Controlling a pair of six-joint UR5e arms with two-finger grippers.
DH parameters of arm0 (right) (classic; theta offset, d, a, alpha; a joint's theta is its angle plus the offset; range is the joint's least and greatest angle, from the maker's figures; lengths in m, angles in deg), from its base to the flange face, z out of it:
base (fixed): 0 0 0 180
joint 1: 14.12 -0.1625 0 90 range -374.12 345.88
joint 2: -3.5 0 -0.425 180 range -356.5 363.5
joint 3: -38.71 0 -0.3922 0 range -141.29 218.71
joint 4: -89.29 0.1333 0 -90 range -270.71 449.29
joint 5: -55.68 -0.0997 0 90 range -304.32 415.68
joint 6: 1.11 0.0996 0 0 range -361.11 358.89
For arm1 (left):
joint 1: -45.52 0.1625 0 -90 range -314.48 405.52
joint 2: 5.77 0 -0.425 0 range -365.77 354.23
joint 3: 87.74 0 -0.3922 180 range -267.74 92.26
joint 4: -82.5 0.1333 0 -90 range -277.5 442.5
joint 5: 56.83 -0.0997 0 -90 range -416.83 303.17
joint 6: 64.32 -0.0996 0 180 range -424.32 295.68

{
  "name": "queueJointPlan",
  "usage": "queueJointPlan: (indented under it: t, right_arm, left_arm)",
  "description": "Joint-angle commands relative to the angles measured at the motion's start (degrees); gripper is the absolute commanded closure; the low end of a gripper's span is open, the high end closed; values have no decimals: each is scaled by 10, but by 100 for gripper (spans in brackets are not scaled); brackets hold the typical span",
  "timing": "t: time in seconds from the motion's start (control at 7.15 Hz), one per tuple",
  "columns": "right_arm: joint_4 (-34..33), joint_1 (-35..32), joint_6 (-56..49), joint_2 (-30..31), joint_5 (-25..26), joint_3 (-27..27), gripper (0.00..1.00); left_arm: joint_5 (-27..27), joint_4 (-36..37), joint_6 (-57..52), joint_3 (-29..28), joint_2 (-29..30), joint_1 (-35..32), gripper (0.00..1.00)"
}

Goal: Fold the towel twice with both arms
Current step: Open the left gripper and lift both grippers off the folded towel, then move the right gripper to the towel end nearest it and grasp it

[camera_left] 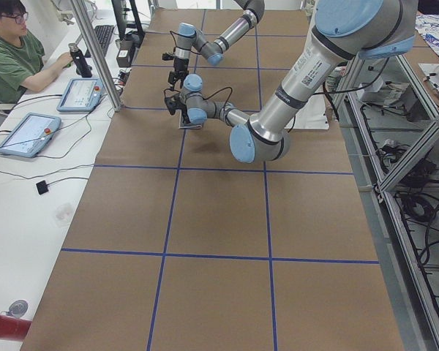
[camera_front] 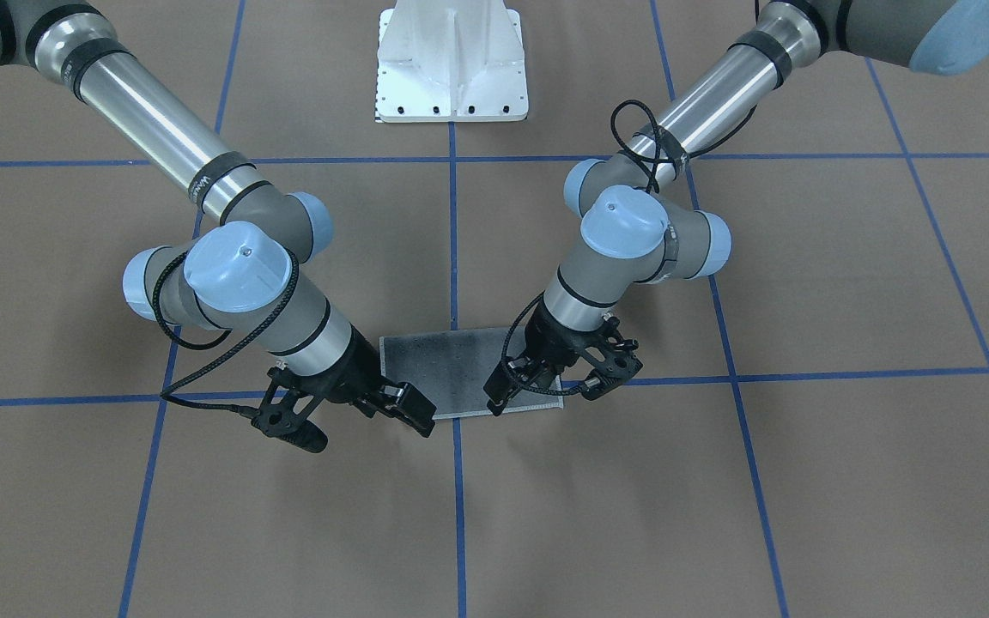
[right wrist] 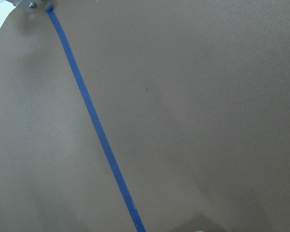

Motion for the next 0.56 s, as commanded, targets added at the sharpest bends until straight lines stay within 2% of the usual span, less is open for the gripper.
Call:
queueJointPlan:
  t: [0.0, 0.14, 0.42]
  right_arm:
    - [0, 0, 0, 32, -9, 39, 1]
    - [-2, 3, 1, 62, -13, 67, 1]
    - [-5, 37, -5, 85, -7, 70, 1]
  left_arm:
    - [9, 1, -8, -6, 9, -20, 0]
    - [46, 2, -18, -7, 11, -44, 0]
    - [80, 5, -39, -7, 11, -71, 0]
